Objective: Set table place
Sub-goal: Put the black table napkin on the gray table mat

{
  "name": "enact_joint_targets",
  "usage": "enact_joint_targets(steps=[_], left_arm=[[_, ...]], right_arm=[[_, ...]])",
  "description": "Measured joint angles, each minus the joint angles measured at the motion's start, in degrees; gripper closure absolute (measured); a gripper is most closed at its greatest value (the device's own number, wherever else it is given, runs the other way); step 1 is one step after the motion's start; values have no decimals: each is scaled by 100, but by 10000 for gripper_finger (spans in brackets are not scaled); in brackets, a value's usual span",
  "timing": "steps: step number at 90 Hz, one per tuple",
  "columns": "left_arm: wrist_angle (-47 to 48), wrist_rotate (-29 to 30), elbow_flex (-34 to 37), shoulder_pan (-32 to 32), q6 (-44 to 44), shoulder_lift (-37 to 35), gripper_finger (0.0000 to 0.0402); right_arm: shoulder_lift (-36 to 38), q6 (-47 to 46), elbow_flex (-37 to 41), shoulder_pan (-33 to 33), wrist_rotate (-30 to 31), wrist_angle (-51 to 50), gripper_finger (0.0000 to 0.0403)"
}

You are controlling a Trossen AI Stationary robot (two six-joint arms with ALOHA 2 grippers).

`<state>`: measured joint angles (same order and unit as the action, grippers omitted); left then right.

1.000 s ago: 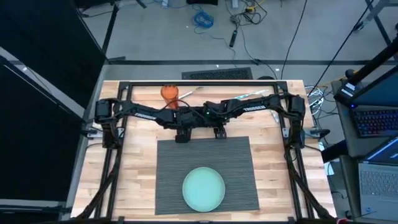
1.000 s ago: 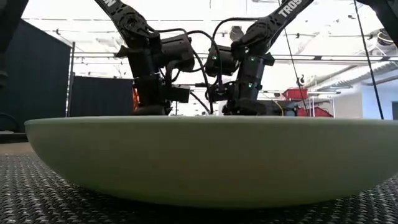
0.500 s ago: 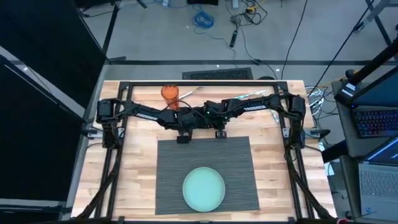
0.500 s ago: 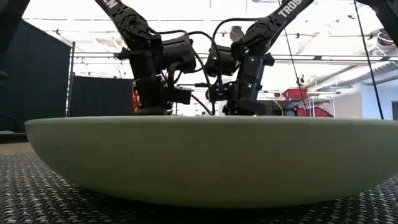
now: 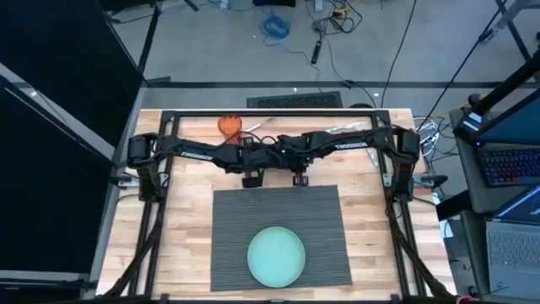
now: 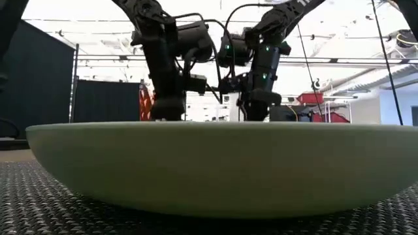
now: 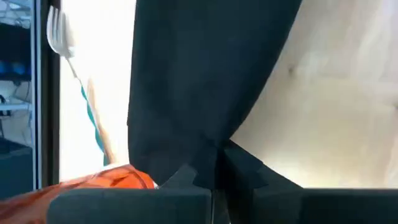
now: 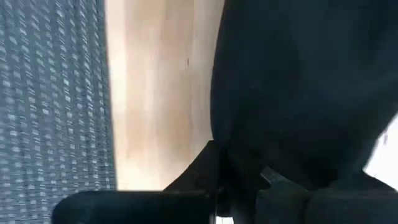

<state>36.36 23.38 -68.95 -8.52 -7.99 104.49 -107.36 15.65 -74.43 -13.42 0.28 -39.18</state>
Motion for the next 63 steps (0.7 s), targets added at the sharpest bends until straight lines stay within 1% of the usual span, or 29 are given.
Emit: enact_joint_targets(steps=[6, 14, 35, 51, 63], left_arm=[[141, -11, -165, 101, 162, -21, 401], [560, -78, -369, 282, 319, -25, 401], [687, -44, -388, 922, 869, -251, 401], [795, 165, -404, 1470, 1241, -583, 401], [1035, 189, -410, 1888, 1634, -792, 401]], right_arm=[[99, -41, -52, 79, -8, -28, 402], [124, -109, -151, 188, -15, -73, 403], [186, -162, -149, 475, -10, -188, 403], [282, 84, -151, 808, -72, -203, 403], [463, 238, -160, 1038, -559, -171, 403]])
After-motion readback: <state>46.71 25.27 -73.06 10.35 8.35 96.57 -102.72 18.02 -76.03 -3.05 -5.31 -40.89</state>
